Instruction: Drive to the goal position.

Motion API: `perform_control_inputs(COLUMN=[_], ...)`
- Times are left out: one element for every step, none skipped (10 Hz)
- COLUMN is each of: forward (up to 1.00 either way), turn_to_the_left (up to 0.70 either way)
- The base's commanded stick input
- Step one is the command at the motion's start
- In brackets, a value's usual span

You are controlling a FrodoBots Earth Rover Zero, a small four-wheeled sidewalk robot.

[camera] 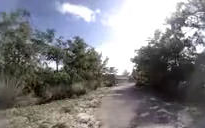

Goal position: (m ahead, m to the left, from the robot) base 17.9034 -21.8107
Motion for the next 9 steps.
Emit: perform_control_inputs(forward=[0.70, 0.70, 0.70, 0.70, 0.70, 0.70, 0.70, 0.70, 0.70], turn_to_the_left=[0.00, 0.00, 0.00, -0.06, -0.17, -0.26, -0.34, -0.07, 0.00])
